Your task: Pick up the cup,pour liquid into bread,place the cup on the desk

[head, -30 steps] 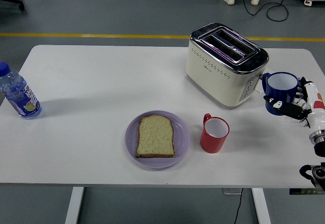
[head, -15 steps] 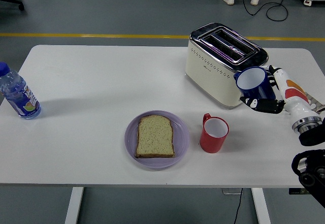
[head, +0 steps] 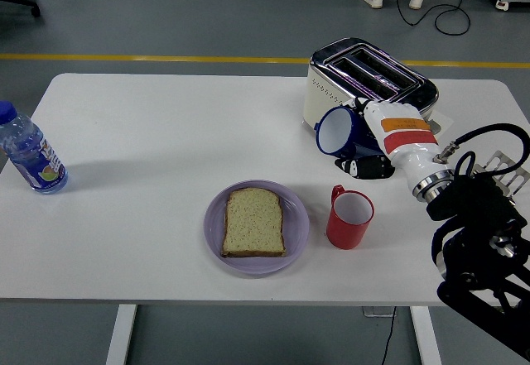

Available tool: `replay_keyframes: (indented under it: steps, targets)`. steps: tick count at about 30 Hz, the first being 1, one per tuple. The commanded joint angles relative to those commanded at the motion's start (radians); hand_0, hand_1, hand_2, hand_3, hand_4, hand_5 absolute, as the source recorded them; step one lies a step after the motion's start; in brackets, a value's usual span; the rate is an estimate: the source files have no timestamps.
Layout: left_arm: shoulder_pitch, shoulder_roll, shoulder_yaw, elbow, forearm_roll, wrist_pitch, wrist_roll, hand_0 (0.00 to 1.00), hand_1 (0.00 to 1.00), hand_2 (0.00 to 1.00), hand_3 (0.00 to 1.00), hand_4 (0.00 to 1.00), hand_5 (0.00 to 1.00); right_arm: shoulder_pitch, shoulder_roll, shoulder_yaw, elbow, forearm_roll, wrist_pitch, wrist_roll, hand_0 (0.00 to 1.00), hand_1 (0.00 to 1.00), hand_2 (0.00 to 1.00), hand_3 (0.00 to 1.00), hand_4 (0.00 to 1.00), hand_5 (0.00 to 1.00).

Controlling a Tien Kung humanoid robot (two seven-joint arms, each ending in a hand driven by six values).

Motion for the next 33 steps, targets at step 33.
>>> replay_keyframes:
  steps: [33]
  targets:
    - [0.004, 0.0, 0.012, -0.001, -0.023, 0.001, -0.001, 0.634, 0.647, 0.654, 0.506, 0.242, 0.853, 0.429, 0.098, -0.54, -0.087, -0.074, 0.367, -0.045, 0.446, 0.455, 0.579, 0.561, 0.657, 0.002]
